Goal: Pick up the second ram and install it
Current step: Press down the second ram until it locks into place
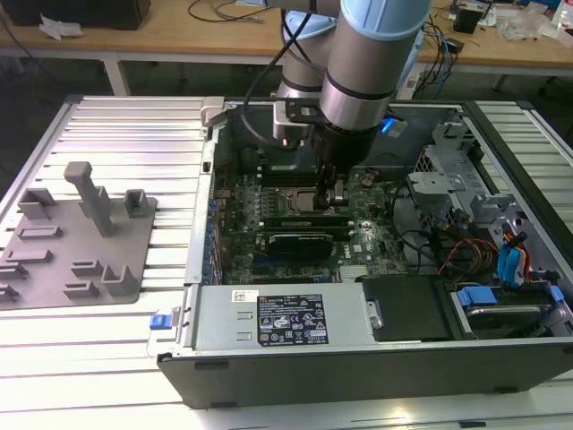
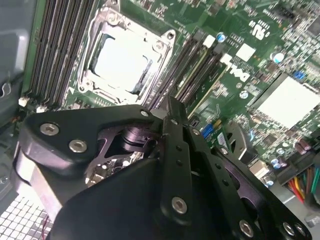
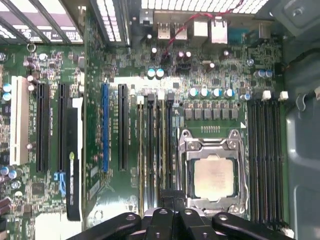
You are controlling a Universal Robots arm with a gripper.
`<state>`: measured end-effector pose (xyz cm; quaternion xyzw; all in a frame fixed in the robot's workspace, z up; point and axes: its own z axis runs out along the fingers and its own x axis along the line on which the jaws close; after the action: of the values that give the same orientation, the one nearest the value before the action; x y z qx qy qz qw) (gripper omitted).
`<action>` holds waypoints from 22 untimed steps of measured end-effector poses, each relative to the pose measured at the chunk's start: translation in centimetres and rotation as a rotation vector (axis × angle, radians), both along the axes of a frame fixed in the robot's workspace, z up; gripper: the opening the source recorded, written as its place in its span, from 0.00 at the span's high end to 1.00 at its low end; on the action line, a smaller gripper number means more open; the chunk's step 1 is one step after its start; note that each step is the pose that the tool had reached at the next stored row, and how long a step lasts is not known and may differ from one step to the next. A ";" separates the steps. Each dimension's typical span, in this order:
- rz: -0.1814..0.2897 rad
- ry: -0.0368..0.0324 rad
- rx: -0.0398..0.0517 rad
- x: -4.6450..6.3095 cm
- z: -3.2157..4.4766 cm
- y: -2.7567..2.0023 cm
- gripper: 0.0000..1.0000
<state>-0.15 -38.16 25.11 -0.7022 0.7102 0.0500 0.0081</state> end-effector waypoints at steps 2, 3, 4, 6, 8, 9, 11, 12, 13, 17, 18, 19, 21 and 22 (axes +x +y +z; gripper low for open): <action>0.000 0.0001 -0.0002 0.7 0.01 0.00 0.92; 0.000 0.0001 -0.0002 0.9 0.01 0.00 0.92; 0.000 0.0001 -0.0002 1.0 0.01 0.00 0.92; 0.000 0.0001 -0.0002 1.5 0.01 0.00 0.92; 0.000 0.0001 -0.0002 2.0 0.01 0.00 0.92; 0.000 0.0000 -0.0003 2.3 0.00 0.00 0.92; 0.000 0.0001 -0.0007 2.7 0.01 0.00 0.92; 0.000 0.0001 -0.0007 2.8 0.01 0.00 0.92; 0.000 0.0001 -0.0007 2.8 0.01 0.00 0.92; 0.000 0.0004 -0.0005 2.8 -0.02 -0.21 0.92; 0.000 0.0016 -0.0009 2.9 -0.06 -0.23 0.92; 0.000 0.0024 -0.0011 3.1 -0.17 -0.23 0.92; 0.000 0.0036 -0.0012 3.3 -0.41 -0.23 0.92; 0.000 0.0042 -0.0013 3.4 -0.53 -0.23 0.92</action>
<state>3.22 -38.39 24.58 -0.7021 0.7102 0.0510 0.0062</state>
